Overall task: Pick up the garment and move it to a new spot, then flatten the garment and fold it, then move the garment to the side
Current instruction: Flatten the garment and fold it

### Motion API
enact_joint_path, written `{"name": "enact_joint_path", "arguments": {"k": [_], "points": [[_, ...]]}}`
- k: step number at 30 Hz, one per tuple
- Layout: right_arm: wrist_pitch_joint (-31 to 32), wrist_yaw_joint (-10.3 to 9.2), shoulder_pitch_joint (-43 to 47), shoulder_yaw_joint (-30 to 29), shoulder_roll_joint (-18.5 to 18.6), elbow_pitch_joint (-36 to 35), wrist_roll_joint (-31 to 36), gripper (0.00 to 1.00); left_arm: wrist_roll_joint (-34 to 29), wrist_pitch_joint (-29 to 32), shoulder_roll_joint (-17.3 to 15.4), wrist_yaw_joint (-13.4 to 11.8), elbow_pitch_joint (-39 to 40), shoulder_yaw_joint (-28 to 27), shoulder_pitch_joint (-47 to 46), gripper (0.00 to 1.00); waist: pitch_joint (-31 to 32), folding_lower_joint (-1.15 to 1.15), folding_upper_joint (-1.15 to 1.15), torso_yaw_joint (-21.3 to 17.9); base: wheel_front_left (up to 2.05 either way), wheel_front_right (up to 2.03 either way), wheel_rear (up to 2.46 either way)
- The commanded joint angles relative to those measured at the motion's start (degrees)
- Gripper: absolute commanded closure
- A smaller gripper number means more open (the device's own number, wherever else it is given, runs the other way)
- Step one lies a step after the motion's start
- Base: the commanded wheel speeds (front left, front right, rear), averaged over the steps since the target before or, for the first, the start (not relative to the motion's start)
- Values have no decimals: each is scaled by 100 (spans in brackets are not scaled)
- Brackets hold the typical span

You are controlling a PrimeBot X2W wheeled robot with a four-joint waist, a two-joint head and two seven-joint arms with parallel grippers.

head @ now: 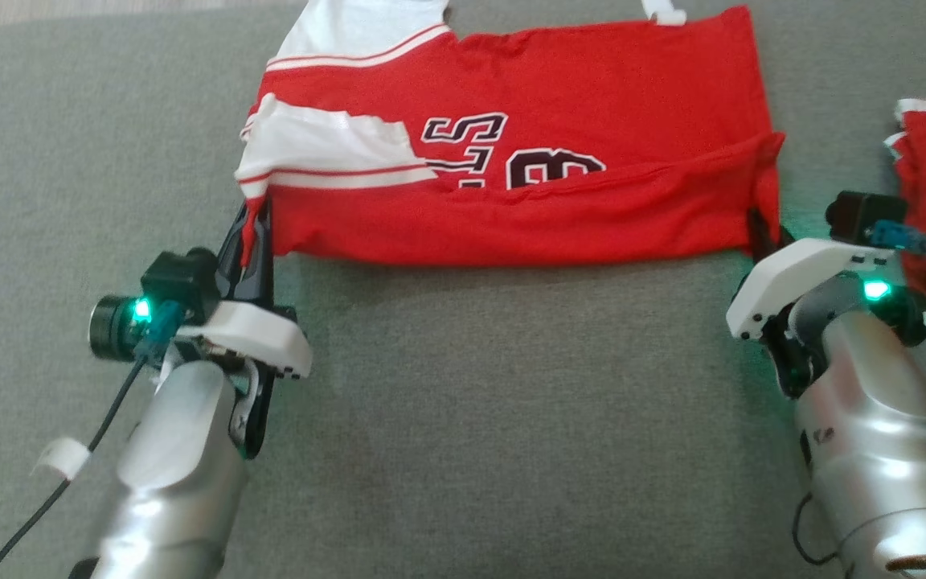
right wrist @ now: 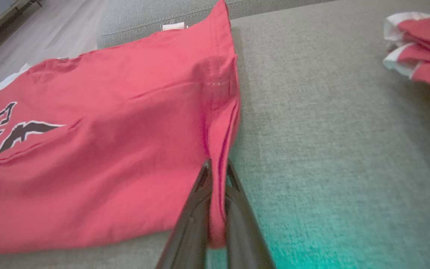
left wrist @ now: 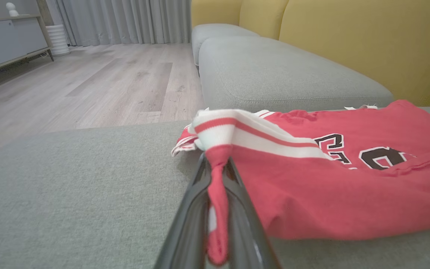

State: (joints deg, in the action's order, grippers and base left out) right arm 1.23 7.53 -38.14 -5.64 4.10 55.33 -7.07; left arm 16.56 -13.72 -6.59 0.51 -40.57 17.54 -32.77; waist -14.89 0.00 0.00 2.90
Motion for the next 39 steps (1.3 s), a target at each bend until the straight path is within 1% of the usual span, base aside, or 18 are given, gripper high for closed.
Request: {"name": "enact_joint_path", "arguments": {"k": [1,7,13,16,22,28,32,36,37,38,39], "points": [[-128,-4,-8,202,-108,-53,71,100,26,-36,-243,-28,101,-155,-30,100,132,0,0,-99,0,0,0],[-181,-4,260,429,-9,-54,-45,100,100,3,-345,-21,5,-152,294,100,465,0,0,-223,0,0,0],[11,-4,575,712,145,-236,-302,100,174,57,-409,-12,15,-139,628,100,800,0,0,-310,0,0,0],[236,-4,782,881,262,-450,-522,100,223,152,-451,9,68,-114,878,100,1009,0,0,-363,0,0,0],[969,-4,1308,1156,546,-1010,-970,100,381,457,-502,85,334,-63,1424,100,1337,0,0,-420,0,0,0],[1569,-4,1858,1192,766,-1733,-1268,100,496,807,-577,108,833,14,1957,100,1489,0,0,-470,0,0,0],[1851,-4,2162,1140,791,-2161,-1340,100,522,953,-591,42,1171,59,2176,100,1483,0,0,-479,0,0,0],[2026,-4,2361,1013,704,-2505,-1394,100,538,1065,-603,9,1332,102,2261,100,1438,0,0,-506,0,0,0],[2022,-4,2389,993,689,-2597,-1385,81,532,1091,-605,12,1362,125,2263,100,1417,0,0,-510,0,0,0],[2008,-4,2418,968,671,-2681,-1383,0,529,1118,-606,12,1385,145,2260,100,1399,0,0,-514,0,0,0],[1970,-4,2436,921,642,-2765,-1386,0,530,1139,-610,1,1407,150,2256,100,1372,0,0,-526,0,0,0]]}}
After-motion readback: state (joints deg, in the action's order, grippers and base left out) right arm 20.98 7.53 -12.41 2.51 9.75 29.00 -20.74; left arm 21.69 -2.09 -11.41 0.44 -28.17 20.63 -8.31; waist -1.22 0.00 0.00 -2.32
